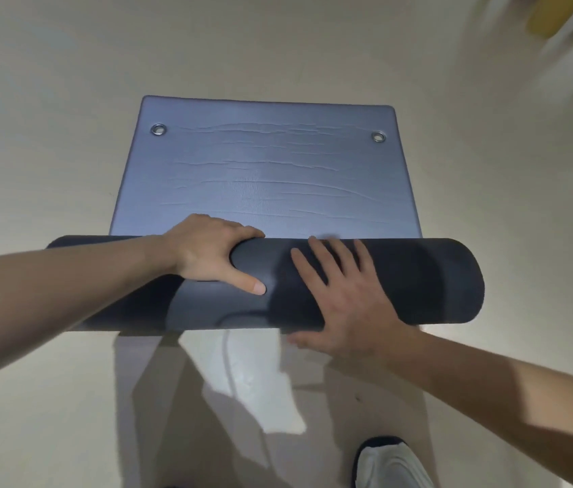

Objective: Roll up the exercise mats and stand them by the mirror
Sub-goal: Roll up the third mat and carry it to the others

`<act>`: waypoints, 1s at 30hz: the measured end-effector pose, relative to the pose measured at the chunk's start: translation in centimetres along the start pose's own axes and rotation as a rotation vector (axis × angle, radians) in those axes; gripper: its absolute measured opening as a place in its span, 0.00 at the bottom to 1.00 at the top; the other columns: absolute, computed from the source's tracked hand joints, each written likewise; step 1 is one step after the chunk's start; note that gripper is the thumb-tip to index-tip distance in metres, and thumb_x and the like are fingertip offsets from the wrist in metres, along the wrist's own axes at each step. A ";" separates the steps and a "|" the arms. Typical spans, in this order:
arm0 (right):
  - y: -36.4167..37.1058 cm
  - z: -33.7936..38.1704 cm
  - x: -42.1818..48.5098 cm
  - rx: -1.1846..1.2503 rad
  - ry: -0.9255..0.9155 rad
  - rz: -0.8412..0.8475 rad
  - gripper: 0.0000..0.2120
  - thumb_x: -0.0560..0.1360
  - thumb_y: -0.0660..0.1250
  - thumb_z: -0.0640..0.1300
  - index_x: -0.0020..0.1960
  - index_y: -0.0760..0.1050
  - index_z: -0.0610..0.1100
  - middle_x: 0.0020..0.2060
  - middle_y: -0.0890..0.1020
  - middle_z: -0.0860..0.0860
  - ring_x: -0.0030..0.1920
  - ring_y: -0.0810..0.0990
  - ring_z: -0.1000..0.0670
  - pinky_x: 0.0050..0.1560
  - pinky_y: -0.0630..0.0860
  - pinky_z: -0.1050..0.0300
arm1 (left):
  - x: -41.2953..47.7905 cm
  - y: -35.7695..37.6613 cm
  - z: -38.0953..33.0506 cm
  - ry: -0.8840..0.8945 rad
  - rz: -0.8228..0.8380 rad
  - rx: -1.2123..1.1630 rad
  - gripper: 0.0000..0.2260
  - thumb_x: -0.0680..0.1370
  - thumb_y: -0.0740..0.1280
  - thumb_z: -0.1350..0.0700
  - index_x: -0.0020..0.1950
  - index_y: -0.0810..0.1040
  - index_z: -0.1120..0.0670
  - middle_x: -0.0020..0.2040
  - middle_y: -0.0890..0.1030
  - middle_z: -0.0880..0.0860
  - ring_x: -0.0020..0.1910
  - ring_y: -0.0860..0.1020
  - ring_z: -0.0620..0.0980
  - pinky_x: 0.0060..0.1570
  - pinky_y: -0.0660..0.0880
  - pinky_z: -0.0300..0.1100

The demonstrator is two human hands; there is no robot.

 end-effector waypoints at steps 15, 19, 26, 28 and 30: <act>-1.1 -4.2 6.3 0.189 0.009 0.233 0.58 0.61 0.62 0.84 0.82 0.50 0.57 0.76 0.65 0.55 0.73 0.64 0.48 0.76 0.58 0.47 | -3.3 -1.8 -1.1 -0.060 -0.352 0.139 0.48 0.67 0.58 0.21 0.81 0.61 0.44 0.81 0.65 0.52 0.78 0.65 0.58 0.74 0.62 0.56; -1.3 -5.0 8.2 0.222 0.007 0.308 0.56 0.59 0.65 0.83 0.80 0.56 0.58 0.70 0.72 0.56 0.67 0.71 0.48 0.69 0.67 0.48 | -2.0 -1.0 -0.5 -0.152 -0.166 0.173 0.64 0.55 0.60 0.15 0.83 0.43 0.43 0.84 0.54 0.56 0.82 0.57 0.60 0.79 0.56 0.58; -2.5 -6.9 11.4 0.469 0.081 0.429 0.41 0.56 0.73 0.78 0.64 0.71 0.63 0.54 0.81 0.62 0.56 0.79 0.53 0.60 0.77 0.47 | 1.1 -4.2 1.3 -0.114 -0.095 0.053 0.53 0.54 0.71 0.20 0.74 0.59 0.37 0.60 0.78 0.44 0.57 0.78 0.51 0.55 0.74 0.50; -2.7 -7.0 11.8 0.521 0.088 0.441 0.34 0.57 0.75 0.76 0.58 0.75 0.63 0.50 0.82 0.63 0.51 0.81 0.56 0.56 0.79 0.48 | 1.4 -4.8 1.5 -0.126 -0.054 0.043 0.49 0.54 0.72 0.21 0.70 0.62 0.36 0.57 0.79 0.40 0.55 0.79 0.49 0.51 0.73 0.49; -2.2 -6.9 11.4 0.626 0.098 0.512 0.28 0.60 0.77 0.72 0.54 0.78 0.61 0.48 0.83 0.62 0.49 0.83 0.56 0.54 0.80 0.49 | 1.4 -4.6 1.7 -0.135 0.039 -0.021 0.45 0.54 0.76 0.23 0.68 0.65 0.35 0.55 0.79 0.37 0.53 0.79 0.47 0.51 0.73 0.46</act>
Point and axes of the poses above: each hand's wrist, its own x-axis towards the middle knuckle, its own y-axis out of the palm, z = x × y, the point moved 8 cm from there along x, towards the middle knuckle
